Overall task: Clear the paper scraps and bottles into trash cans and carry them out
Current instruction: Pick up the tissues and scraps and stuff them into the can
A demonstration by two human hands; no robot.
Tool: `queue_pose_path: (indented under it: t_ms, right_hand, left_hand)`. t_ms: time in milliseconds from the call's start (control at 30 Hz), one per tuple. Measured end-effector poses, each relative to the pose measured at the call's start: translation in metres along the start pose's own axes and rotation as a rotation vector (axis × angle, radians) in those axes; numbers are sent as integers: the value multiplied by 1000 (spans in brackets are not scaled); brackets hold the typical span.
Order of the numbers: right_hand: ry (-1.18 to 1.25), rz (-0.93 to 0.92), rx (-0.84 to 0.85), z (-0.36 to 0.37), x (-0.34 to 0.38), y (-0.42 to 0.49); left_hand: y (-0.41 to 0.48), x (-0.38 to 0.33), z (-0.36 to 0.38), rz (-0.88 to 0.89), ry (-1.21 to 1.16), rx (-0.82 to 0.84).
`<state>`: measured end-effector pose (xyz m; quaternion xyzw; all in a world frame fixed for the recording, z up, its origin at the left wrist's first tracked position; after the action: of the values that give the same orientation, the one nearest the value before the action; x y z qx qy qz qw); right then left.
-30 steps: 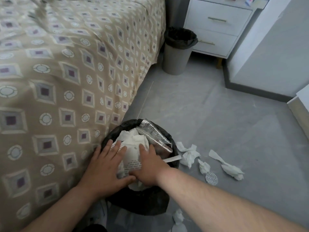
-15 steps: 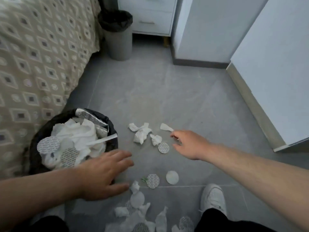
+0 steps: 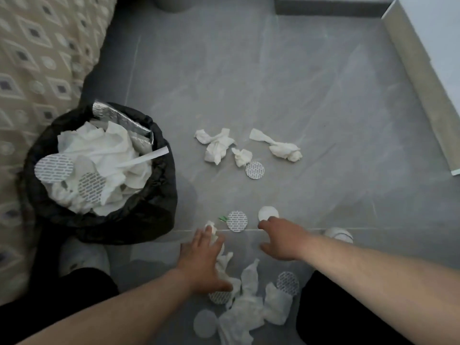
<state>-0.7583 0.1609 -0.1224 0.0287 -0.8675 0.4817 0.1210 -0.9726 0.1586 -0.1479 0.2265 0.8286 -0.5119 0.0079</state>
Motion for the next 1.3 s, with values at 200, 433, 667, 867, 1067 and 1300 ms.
queue_pose_path:
  t_ms: [200, 433, 667, 867, 1067, 1300]
  right_hand:
    - [-268, -201, 131, 72, 29, -20]
    - [-109, -53, 2, 108, 3, -40]
    - [-202, -41, 61, 141, 1, -36]
    - [-62, -50, -73, 144, 10, -16]
    - [-10, 110, -210, 113, -2, 1]
    - [144, 157, -117, 97, -9, 10]
  left_hand:
    - [-4, -7, 43, -92, -49, -11]
    - [0, 6, 52, -90, 3, -40]
    - [-6, 1, 60, -85, 40, -125]
    - [11, 9, 61, -29, 22, -238]
    - [14, 7, 52, 14, -181, -223]
    - [9, -5, 56, -36, -303, -224]
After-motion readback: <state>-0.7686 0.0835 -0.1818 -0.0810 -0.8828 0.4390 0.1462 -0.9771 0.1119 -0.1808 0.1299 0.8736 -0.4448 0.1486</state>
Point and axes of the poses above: each hand's wrist, its own y-axis towards the middle knuckle, its own z-axis out of the palm, x = y × z, the point moved 3 cm from there along y, towards the middle knuckle, and after that the axes turned 11 degrees about x, right-handed, at the moved point
